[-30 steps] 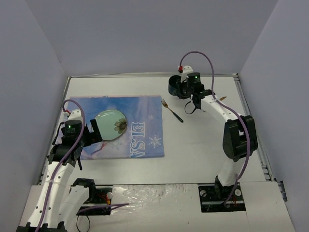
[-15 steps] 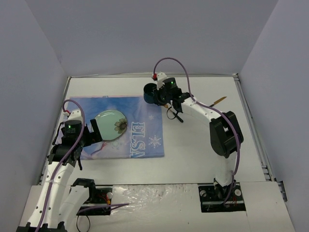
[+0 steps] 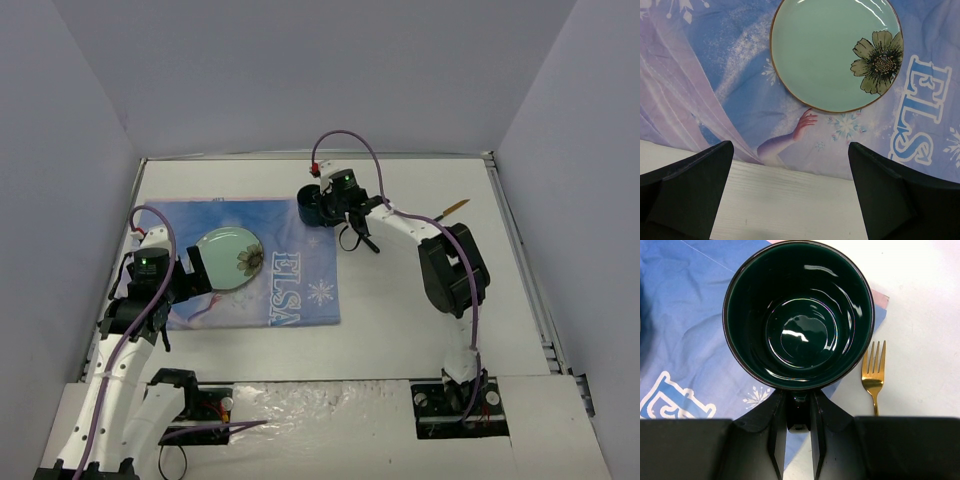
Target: Set the dinner table for one person
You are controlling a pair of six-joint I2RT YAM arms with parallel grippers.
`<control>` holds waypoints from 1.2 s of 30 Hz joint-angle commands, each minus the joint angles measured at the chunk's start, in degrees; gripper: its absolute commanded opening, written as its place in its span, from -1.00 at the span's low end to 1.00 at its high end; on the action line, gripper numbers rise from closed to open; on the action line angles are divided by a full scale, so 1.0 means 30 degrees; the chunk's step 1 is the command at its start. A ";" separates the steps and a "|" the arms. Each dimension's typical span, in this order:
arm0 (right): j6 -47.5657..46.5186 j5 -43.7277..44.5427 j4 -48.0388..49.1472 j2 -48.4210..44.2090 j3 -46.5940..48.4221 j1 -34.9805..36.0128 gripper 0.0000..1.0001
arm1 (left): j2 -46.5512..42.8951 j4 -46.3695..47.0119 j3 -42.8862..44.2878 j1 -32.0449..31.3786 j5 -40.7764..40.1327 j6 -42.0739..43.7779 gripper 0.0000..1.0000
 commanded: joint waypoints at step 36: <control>0.5425 0.6746 -0.0192 -0.6833 -0.3123 -0.4333 0.81 | -0.0123 0.0973 0.0249 0.0180 0.0087 0.0207 0.94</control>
